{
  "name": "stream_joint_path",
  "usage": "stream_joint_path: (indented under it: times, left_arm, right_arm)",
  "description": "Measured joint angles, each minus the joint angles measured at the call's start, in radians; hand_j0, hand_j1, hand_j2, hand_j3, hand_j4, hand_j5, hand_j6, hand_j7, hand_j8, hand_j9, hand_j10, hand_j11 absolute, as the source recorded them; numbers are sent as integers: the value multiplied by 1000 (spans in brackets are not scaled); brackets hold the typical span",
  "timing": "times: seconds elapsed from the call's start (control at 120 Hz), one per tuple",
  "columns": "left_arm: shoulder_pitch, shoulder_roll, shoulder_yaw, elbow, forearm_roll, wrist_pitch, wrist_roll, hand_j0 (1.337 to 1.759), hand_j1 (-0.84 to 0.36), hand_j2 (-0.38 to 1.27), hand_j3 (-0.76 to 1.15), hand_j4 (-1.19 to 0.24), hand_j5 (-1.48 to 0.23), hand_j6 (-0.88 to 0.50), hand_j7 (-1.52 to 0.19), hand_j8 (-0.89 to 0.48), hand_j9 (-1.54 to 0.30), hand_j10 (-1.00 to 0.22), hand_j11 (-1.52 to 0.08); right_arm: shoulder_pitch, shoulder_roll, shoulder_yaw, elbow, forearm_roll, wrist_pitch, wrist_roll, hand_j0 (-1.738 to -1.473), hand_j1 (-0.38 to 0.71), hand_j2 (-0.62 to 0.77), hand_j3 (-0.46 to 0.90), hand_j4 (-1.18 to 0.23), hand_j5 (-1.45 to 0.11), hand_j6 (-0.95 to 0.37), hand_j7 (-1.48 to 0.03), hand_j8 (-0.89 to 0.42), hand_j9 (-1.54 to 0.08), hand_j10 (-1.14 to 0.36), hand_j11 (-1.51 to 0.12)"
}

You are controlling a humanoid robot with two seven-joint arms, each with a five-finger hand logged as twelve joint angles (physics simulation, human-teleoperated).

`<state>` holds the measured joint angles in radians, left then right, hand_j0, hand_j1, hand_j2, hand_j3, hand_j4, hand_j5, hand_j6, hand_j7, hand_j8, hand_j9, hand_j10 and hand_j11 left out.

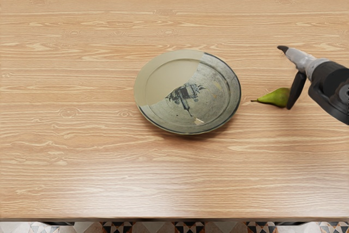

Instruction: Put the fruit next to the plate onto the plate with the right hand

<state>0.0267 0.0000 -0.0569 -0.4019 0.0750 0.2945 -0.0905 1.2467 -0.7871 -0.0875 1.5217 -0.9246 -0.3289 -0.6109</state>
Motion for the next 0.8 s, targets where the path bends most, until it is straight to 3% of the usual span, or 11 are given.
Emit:
stream_joint_path:
  times: [0.317, 0.8]
  left_arm:
    - [0, 0, 0, 0, 0, 0, 0, 1658, 349, 0, 0, 0, 0, 0, 0, 0, 0, 0, 0]
    - [1, 0, 0, 0, 0, 0, 0, 1658, 349, 0, 0, 0, 0, 0, 0, 0, 0, 0, 0]
  right_arm:
    - [-45, 163, -46, -127, -31, -102, 0, -1658, -349, 2, 0, -3, -1, -5, 0, -4, 0, -3, 0]
    - [-58, 153, -96, -151, -53, -183, 0, -1658, -313, -4, 0, -34, -41, -36, -41, -35, -41, -34, -41]
